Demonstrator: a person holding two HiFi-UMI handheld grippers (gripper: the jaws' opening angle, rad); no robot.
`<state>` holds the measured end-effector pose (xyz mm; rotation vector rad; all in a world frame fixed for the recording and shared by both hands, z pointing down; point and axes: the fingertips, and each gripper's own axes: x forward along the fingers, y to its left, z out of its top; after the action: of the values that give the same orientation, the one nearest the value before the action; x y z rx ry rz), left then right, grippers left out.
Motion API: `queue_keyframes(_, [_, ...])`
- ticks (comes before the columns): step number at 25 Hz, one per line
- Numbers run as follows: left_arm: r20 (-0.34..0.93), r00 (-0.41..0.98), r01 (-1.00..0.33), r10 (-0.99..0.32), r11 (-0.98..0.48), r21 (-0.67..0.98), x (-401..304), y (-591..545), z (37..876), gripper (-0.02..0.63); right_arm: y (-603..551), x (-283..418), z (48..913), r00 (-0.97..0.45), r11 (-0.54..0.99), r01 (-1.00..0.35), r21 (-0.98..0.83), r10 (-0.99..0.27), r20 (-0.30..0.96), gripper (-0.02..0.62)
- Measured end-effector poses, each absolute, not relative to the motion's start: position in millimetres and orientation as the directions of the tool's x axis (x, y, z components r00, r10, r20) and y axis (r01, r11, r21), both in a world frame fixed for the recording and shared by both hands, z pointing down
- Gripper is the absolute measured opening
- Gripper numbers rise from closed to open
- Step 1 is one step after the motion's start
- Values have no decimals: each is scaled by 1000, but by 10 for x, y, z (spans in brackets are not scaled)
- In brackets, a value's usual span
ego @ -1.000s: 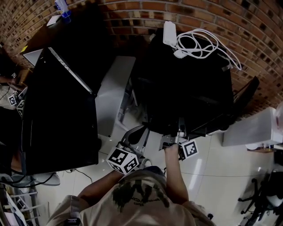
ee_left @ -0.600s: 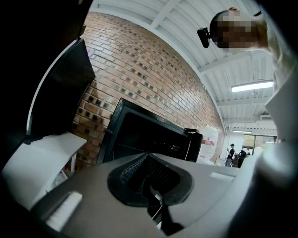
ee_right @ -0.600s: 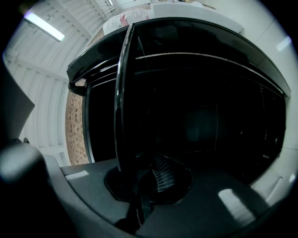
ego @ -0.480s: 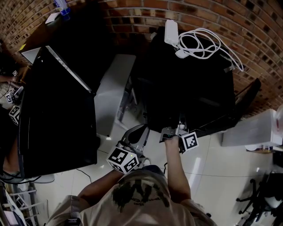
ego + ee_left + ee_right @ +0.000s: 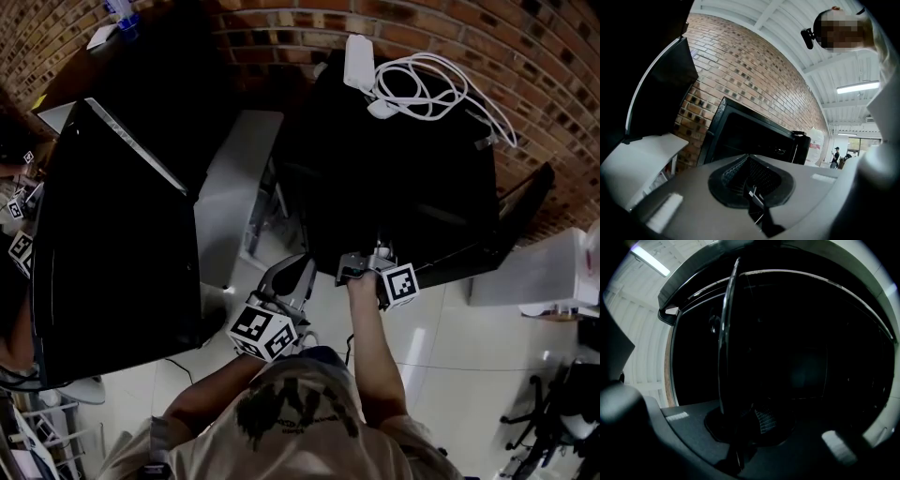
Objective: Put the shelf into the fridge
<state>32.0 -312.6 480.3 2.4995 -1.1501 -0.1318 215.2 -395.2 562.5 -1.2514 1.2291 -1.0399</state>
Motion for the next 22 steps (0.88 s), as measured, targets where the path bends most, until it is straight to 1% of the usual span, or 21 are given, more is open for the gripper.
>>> queue_keyframes(22, [101,668,-712,-738,-593,377,428,-3295,4827,-25,-4463,2355,5627,104,83,-68,-994,-990,-90,35])
